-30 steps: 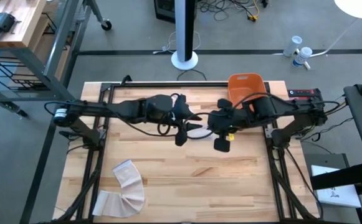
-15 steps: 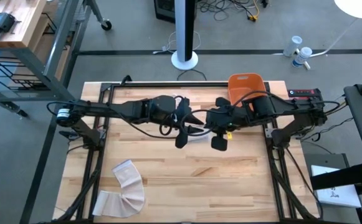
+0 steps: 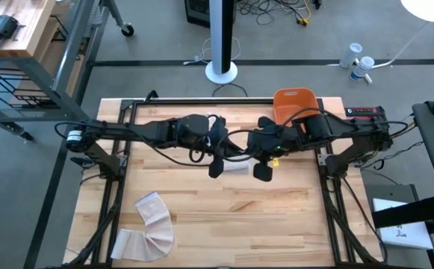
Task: Roll bandage
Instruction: Close the transparent zip bag
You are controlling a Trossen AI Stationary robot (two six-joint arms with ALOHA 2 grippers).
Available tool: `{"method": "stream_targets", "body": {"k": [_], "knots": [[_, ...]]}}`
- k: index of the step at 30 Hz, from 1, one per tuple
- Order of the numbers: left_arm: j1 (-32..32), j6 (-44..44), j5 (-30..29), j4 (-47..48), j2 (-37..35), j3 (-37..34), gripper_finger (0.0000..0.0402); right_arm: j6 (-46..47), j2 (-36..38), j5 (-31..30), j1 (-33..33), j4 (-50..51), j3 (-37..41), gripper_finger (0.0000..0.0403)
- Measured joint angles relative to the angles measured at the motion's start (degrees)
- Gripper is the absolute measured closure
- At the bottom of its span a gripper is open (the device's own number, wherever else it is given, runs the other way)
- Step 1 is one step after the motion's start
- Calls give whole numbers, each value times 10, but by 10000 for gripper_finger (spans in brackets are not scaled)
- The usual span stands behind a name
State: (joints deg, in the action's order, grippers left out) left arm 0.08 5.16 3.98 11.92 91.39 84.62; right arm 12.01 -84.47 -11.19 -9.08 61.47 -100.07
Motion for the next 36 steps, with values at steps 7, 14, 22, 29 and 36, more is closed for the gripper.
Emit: {"method": "stream_targets", "body": {"k": [7, 14, 22, 29, 36], "knots": [[1, -4, -5, 43, -26, 1, 390, 10, 38, 16, 0, 1, 0, 403], [2, -4, -7, 92, -51, 1, 370, 14, 87, 22, 0, 38, 0, 403], [2, -14, -38, 211, -83, -1, 368, 71, 143, 9, 1, 111, 0, 403], [3, -15, -56, 175, -97, -1, 363, 73, 176, 6, 1, 113, 0, 403], [7, -43, -68, 18, -66, 0, 320, 47, 141, 6, 1, 110, 0, 403]]}}
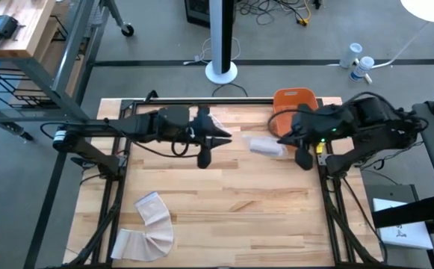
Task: Roll bandage
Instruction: Close the transparent zip bag
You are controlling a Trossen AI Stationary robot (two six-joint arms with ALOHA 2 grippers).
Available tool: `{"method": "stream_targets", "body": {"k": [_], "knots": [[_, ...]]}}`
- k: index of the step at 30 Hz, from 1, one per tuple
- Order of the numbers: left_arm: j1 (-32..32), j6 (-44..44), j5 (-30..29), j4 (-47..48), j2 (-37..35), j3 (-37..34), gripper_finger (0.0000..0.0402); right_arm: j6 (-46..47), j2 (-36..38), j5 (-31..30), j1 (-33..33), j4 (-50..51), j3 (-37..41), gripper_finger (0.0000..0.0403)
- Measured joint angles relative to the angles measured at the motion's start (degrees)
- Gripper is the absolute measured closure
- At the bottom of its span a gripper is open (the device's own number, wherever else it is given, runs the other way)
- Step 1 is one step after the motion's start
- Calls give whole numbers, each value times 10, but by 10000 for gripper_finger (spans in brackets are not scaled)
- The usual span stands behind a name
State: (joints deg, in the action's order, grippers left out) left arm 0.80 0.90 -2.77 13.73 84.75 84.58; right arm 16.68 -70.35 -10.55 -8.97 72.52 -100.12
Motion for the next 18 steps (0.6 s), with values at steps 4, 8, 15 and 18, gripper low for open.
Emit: {"method": "stream_targets", "body": {"k": [4, 8, 15, 18], "knots": [[1, -24, -11, -61, 19, 0, 277, 12, -25, 1, 0, -18, 0, 403], [1, -28, -11, -64, 27, 0, 240, 13, -36, 5, 0, -38, 0, 403], [2, -1, 32, -36, 49, 0, 235, 0, -36, 5, 0, -64, 0, 403], [4, 7, 19, -4, 51, 0, 256, -1, -36, 5, 0, -69, 0, 403]]}}
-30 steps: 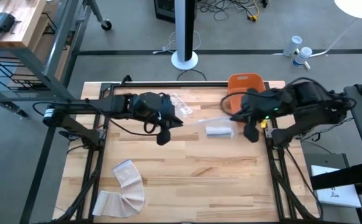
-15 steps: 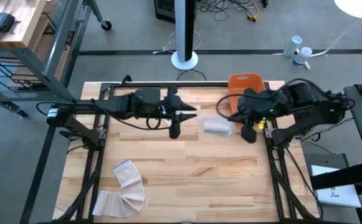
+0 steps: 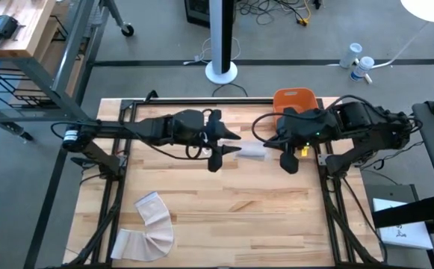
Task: Roll bandage
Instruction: Close the transparent zip bag
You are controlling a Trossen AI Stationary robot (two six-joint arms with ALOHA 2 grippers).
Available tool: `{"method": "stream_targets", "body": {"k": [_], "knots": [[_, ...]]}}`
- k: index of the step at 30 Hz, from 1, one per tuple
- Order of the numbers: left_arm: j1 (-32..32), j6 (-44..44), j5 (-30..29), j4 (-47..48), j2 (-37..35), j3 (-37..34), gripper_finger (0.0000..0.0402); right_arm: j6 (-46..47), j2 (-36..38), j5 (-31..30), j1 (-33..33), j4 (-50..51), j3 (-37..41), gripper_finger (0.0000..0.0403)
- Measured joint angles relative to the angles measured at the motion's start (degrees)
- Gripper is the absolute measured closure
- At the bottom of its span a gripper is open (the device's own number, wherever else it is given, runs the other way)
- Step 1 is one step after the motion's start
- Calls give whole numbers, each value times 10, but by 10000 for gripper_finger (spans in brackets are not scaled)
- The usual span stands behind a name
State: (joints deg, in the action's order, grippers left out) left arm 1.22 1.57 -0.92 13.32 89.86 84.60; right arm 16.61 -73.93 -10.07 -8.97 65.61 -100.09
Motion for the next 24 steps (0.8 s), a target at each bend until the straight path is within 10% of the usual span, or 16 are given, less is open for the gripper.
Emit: {"method": "stream_targets", "body": {"k": [12, 24], "knots": [[3, 7, -15, 33, -5, 0, 394, -7, 0, 0, 0, 1, 0, 403], [2, 10, -15, 34, -23, 0, 352, -1, 0, 0, 0, 16, 0, 403]]}}
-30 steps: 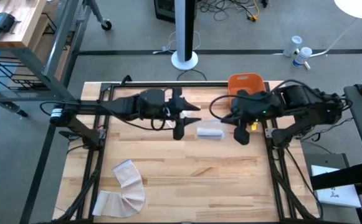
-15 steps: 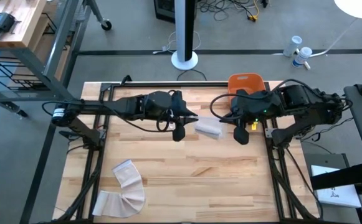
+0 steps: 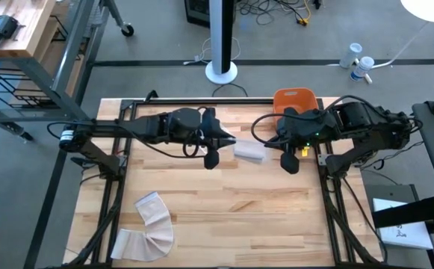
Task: Roll bandage
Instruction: Close the transparent zip bag
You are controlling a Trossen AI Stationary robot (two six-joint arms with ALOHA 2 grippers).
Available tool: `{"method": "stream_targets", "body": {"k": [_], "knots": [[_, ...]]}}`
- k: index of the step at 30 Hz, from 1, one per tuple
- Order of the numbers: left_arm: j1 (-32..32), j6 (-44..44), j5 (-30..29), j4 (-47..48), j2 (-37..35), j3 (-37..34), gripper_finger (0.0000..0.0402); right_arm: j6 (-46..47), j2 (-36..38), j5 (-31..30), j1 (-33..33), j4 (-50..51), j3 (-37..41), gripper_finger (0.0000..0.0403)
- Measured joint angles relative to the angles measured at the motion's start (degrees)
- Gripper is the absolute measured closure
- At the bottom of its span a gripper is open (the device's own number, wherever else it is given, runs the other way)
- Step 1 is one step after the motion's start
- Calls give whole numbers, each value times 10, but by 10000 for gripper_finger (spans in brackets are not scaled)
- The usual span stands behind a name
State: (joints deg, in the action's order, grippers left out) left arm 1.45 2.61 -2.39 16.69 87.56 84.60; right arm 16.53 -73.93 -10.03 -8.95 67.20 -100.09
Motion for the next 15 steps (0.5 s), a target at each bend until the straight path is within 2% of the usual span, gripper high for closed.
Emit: {"method": "stream_targets", "body": {"k": [5, 11, 15], "knots": [[0, -1, 0, 4, 0, 0, 356, 0, 0, 0, 0, 0, 0, 403], [0, -1, 2, 28, 2, 1, 389, 2, 0, 0, 0, -2, 0, 403], [0, 1, -2, 41, 1, 1, 388, 2, -1, 9, 0, -4, 1, 403]]}}
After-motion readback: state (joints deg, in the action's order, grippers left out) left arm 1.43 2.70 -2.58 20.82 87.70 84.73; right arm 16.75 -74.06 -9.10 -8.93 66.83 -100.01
